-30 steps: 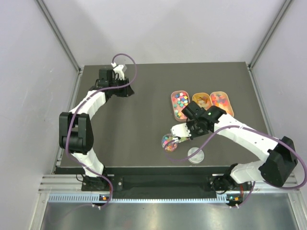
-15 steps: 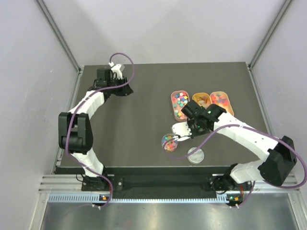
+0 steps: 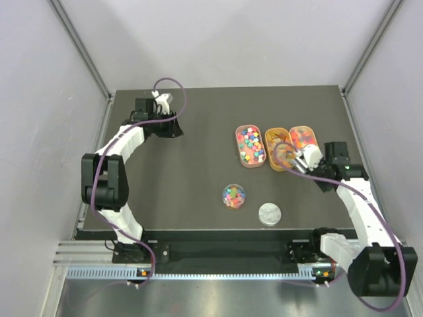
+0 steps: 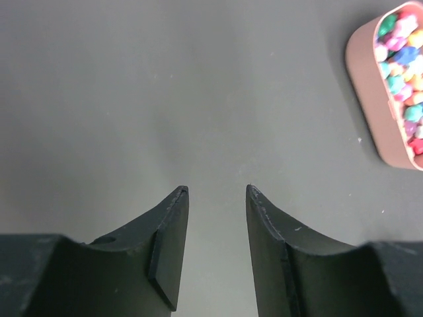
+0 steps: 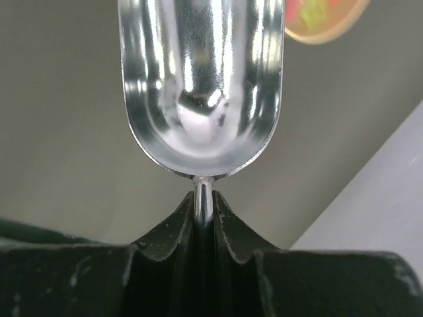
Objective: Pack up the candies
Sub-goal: Place the spatula at the center of the board.
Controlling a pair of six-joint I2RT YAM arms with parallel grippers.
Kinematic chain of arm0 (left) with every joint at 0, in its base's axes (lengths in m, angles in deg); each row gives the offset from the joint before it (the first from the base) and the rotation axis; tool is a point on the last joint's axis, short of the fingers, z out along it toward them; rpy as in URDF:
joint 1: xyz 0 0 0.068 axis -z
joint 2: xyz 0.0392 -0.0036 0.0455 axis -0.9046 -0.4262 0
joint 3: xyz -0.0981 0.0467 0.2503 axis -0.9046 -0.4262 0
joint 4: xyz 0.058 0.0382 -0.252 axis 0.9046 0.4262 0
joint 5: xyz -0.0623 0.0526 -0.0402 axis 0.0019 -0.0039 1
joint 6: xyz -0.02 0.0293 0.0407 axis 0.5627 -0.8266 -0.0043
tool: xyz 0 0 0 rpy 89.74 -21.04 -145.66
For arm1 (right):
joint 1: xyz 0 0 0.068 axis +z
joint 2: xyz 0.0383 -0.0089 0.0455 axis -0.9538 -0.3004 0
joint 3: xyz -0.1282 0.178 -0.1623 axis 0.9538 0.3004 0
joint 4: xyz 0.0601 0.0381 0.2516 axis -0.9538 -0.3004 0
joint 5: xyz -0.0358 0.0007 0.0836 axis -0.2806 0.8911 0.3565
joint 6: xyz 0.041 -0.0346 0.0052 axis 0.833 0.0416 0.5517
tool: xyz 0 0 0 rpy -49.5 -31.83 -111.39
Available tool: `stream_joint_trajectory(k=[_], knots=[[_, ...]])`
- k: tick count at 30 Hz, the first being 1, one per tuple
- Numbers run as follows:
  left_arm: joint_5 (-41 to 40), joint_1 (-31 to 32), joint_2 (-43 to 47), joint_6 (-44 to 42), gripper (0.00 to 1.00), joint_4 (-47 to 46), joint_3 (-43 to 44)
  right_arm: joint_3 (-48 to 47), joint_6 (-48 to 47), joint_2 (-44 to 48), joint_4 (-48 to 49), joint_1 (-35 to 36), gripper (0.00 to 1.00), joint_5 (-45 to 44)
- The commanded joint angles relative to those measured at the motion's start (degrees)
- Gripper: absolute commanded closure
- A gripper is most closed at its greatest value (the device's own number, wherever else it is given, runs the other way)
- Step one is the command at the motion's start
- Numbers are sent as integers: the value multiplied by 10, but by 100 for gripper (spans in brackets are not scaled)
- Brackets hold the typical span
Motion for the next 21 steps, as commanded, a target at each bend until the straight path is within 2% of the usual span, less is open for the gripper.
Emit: stream_joint_trajectory(k=[1,4,7,15,21], knots=[[-11,-2,-18,-9,54,42,6,6,113,-5,115,-93,100,22],[-11,-2,-30,-4,54,47,10,5,159,-40,156,-187,100,21],[-9,-1,-43,-2,55,50,21,-23,191,-98,155,-245,100,59],[-5,0,-87,-29,55,86,92,-84,178,-251,222,-255,100,83],[-9,1,-123,-76,51,142,149,-161,183,-367,225,-255,100,88]])
